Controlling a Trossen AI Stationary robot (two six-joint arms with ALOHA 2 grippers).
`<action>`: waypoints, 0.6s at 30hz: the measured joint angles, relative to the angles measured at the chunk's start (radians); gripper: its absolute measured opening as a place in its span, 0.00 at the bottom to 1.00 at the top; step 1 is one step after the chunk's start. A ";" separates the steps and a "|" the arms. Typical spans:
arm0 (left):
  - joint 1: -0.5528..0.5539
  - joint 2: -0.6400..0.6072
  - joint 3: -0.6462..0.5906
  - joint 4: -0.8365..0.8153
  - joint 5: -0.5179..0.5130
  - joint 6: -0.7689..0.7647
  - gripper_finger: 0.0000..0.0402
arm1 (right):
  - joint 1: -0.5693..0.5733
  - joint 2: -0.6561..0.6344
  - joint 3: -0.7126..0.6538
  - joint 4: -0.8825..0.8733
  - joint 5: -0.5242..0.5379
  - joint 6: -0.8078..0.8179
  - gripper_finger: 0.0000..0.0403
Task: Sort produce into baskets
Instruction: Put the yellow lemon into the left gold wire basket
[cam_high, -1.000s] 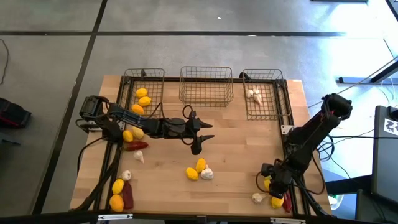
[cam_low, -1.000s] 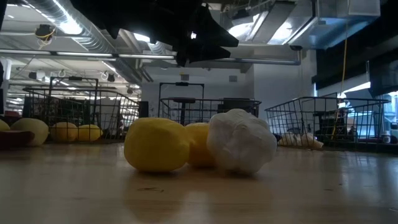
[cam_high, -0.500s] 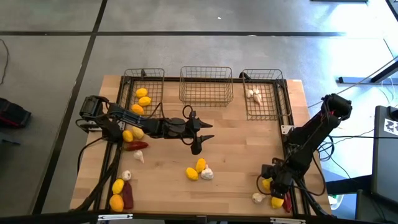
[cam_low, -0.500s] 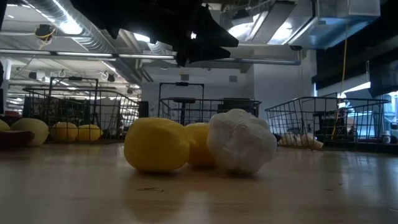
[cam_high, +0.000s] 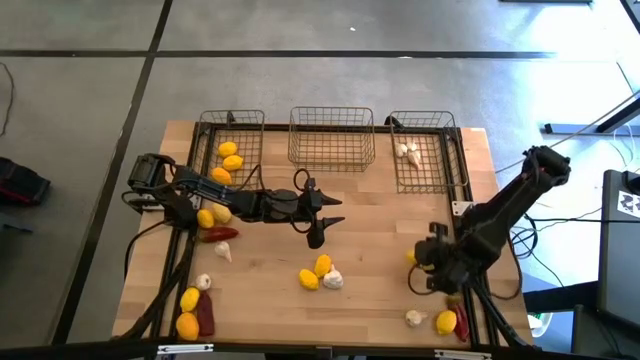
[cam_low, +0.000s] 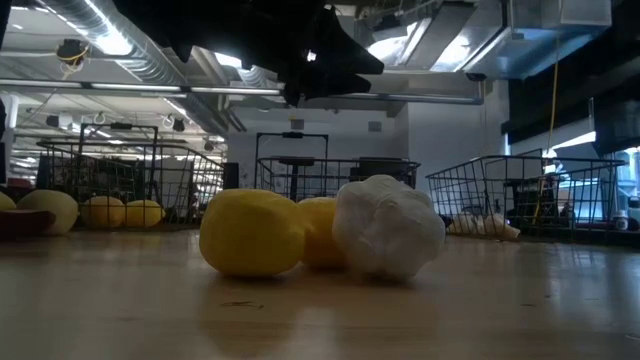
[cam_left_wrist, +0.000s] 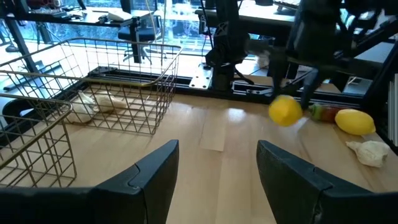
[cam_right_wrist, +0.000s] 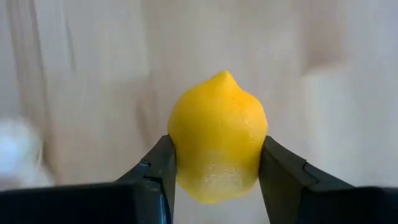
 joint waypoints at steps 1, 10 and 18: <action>0.000 0.000 0.000 0.001 0.000 0.000 0.53 | -0.021 -0.011 0.007 -0.014 0.035 -0.041 0.38; 0.000 0.000 0.000 0.027 0.000 0.000 0.53 | -0.205 -0.044 0.070 0.055 0.323 -0.447 0.38; 0.000 0.000 0.000 0.062 0.000 -0.001 0.53 | -0.339 -0.025 0.067 0.276 0.521 -0.806 0.39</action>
